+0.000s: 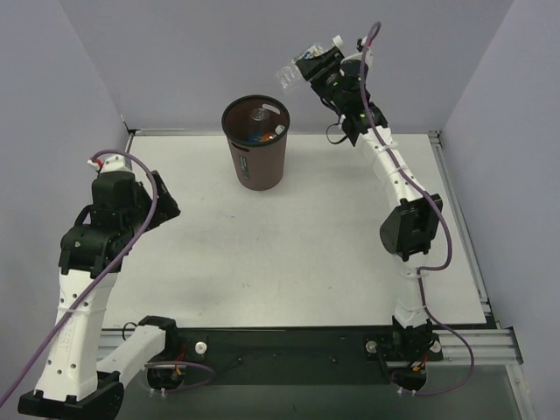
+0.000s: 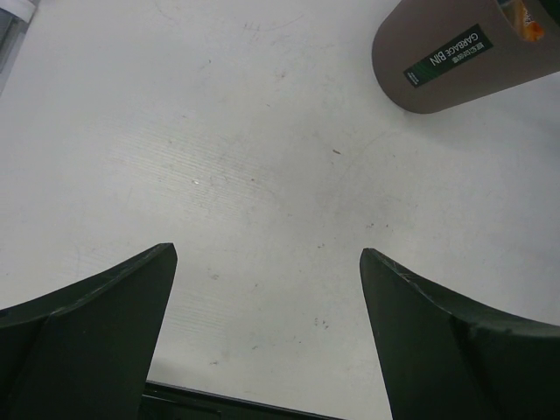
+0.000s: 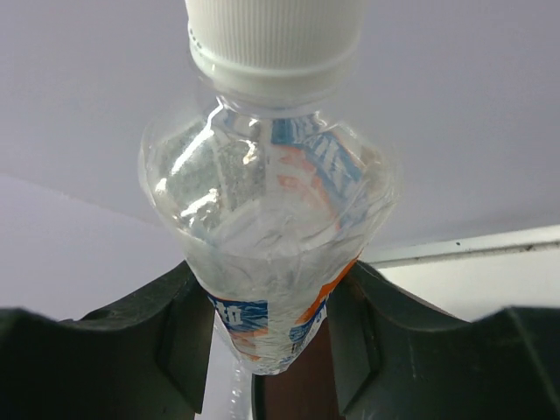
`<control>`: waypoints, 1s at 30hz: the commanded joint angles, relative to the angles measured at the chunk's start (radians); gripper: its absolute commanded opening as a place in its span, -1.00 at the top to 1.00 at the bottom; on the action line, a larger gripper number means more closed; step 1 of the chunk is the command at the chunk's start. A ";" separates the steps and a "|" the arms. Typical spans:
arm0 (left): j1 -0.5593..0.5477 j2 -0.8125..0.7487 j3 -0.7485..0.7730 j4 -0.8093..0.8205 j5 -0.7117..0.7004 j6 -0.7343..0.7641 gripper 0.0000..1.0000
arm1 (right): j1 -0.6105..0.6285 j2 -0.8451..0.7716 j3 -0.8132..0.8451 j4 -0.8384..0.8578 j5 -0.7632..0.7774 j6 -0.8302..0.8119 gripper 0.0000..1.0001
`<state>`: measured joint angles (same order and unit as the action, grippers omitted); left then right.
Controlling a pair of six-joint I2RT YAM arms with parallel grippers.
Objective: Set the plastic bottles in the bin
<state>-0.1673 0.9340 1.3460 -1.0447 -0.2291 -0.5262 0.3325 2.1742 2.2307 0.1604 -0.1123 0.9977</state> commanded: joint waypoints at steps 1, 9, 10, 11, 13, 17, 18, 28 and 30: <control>0.008 -0.052 0.016 -0.023 -0.016 0.017 -0.95 | 0.095 -0.036 0.073 -0.021 0.013 -0.373 0.49; 0.008 -0.084 0.015 -0.057 -0.036 0.018 -0.95 | 0.171 -0.011 0.055 -0.044 0.046 -0.527 0.48; 0.008 -0.084 0.015 -0.058 -0.038 0.018 -0.95 | 0.174 -0.005 0.052 -0.042 0.048 -0.530 0.43; 0.009 -0.086 0.016 -0.058 -0.039 0.018 -0.95 | 0.178 0.004 0.053 -0.042 0.049 -0.530 0.26; 0.008 -0.089 0.022 -0.061 -0.045 0.020 -0.95 | 0.186 0.006 0.047 -0.050 0.066 -0.534 -0.53; 0.008 -0.089 0.033 -0.064 -0.052 0.031 -0.95 | 0.192 -0.014 0.047 -0.048 0.059 -0.550 -0.92; 0.008 -0.084 0.035 -0.063 -0.052 0.037 -0.95 | 0.194 -0.019 0.046 -0.053 0.060 -0.550 -0.93; 0.006 -0.081 0.041 -0.043 -0.006 0.069 -0.95 | 0.212 -0.229 -0.155 -0.090 0.106 -0.567 -0.80; 0.005 -0.083 0.041 -0.038 0.007 0.054 -0.95 | 0.218 -0.263 -0.195 -0.142 0.109 -0.564 -0.73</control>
<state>-0.1638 0.8543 1.3460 -1.1080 -0.2504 -0.4808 0.5320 2.0674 2.0781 0.0360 -0.0303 0.4477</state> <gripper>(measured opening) 0.975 0.889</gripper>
